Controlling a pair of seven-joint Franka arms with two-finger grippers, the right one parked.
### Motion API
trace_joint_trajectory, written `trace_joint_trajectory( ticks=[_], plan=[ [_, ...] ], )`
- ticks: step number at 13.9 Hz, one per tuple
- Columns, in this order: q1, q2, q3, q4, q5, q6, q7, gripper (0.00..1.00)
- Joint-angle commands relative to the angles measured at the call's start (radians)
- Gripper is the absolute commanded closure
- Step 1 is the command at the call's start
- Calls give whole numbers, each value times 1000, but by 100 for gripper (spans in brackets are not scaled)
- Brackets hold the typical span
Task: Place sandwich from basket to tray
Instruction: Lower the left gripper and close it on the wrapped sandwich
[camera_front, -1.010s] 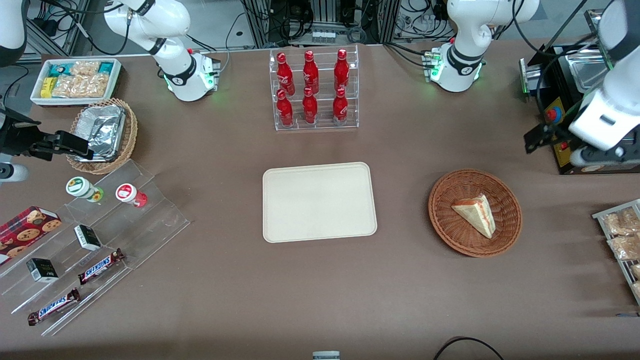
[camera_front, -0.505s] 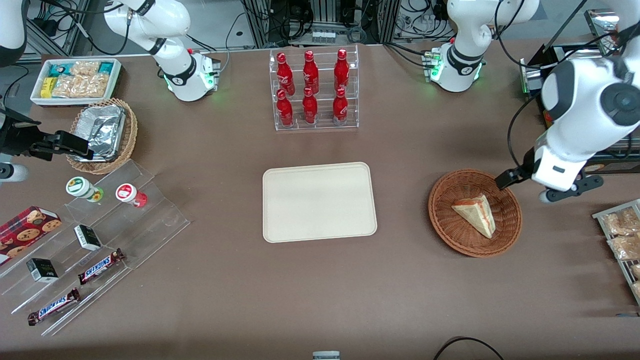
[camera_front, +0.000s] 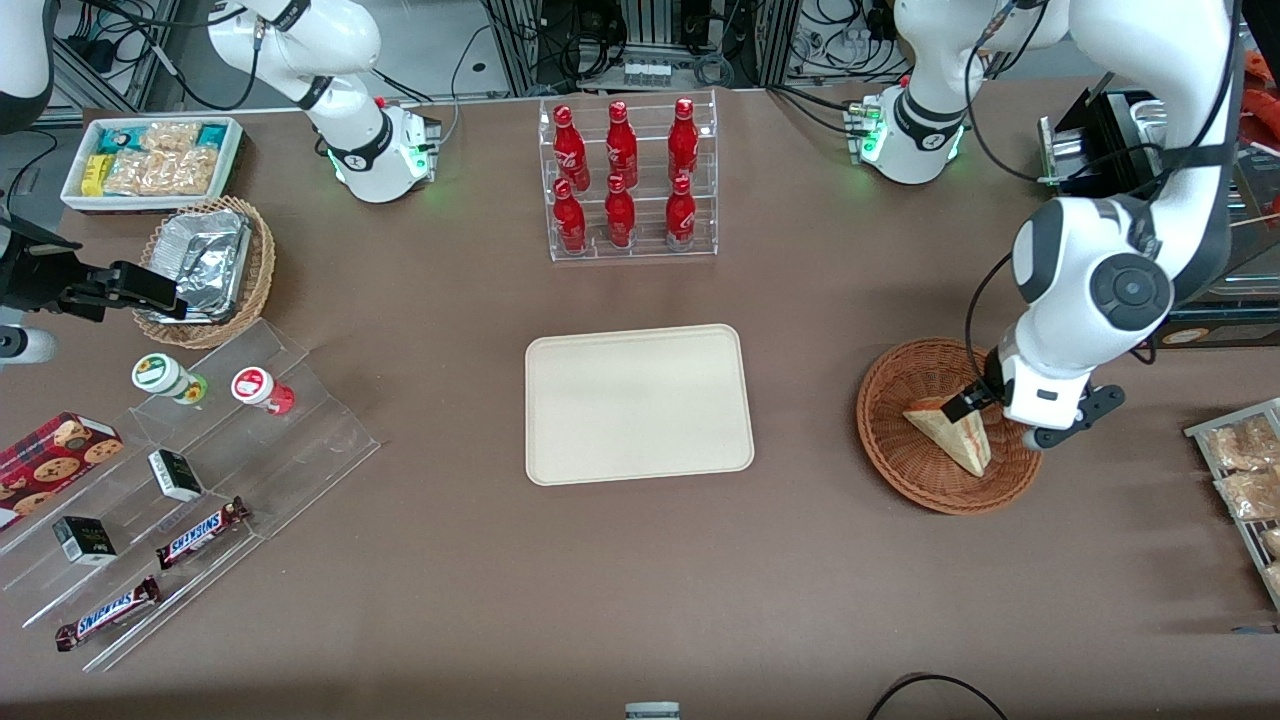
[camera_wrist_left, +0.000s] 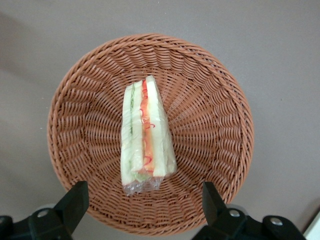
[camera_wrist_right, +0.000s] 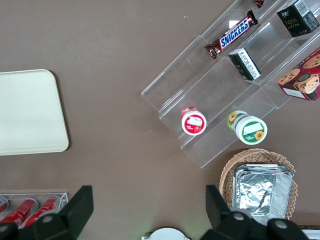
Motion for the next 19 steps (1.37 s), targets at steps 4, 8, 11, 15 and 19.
trace_joint_trajectory(
  ticks=[4,8,11,15,19],
  plan=[
    [15,50,6,0,13,53,-26,0],
    [17,88,6,-18,11,120,-28,0],
    [15,114,6,-50,11,189,-29,0],
    [15,124,6,-70,3,214,-31,34],
    [15,115,6,-67,6,195,-25,100]
  ],
)
